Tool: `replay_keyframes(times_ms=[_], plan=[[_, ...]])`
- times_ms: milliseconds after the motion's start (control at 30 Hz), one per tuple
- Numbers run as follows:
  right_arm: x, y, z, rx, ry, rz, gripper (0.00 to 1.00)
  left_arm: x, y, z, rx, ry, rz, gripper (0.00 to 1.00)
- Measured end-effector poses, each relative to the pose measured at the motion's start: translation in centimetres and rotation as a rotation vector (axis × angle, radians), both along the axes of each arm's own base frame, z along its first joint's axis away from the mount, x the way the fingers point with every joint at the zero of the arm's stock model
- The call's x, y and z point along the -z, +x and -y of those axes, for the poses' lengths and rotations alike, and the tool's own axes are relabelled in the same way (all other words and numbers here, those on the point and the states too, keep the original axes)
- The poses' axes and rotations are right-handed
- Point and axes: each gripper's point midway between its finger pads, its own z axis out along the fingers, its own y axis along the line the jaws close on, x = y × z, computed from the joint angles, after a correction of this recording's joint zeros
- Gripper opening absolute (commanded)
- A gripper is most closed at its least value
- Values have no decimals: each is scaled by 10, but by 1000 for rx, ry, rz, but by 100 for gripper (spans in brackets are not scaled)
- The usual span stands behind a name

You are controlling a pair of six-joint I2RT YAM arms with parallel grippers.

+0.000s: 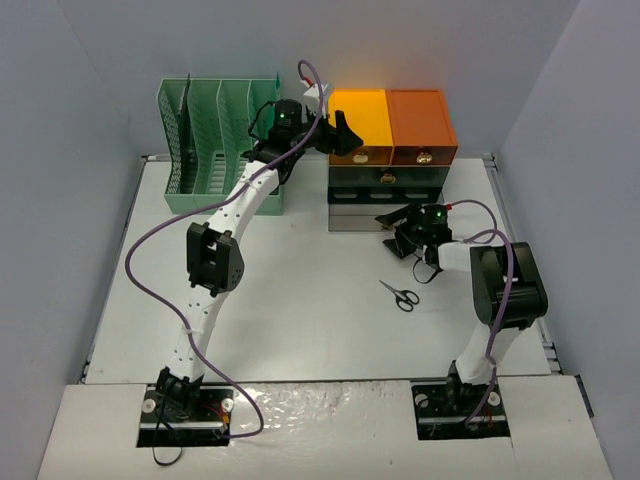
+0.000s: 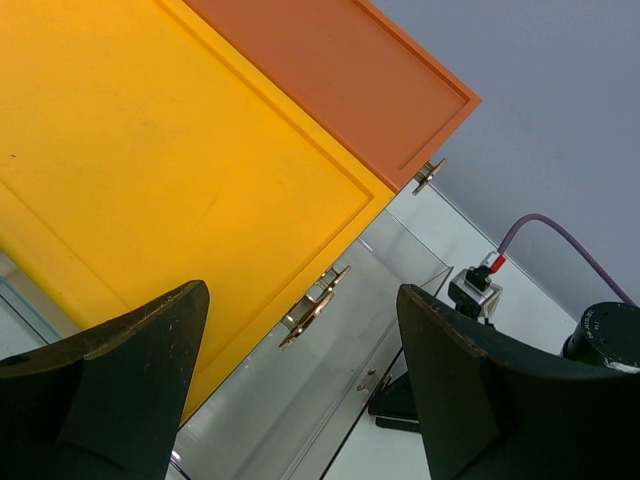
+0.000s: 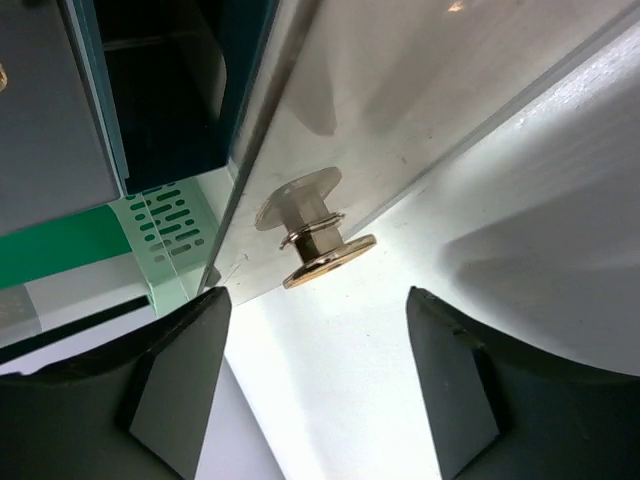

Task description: Organize the desk

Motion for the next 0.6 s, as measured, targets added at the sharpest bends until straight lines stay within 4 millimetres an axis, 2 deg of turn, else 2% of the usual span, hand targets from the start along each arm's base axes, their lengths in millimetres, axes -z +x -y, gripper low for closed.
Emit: replay_keyframes(times_ms=[100, 267, 433, 500, 600], plan=[[3, -3, 1, -29, -45, -28, 77, 0, 0, 0, 0, 0, 0, 73], [-1, -24, 9, -72, -144, -78, 77, 0, 0, 0, 0, 0, 0, 73], [-42, -48, 23, -118, -273, -49, 73, 0, 0, 0, -2, 0, 0, 74], [-60, -51, 31, -146, -356, -32, 72, 0, 0, 0, -3, 0, 0, 73], [-67, -56, 40, -207, -475, -36, 72, 0, 0, 0, -3, -1, -1, 73]])
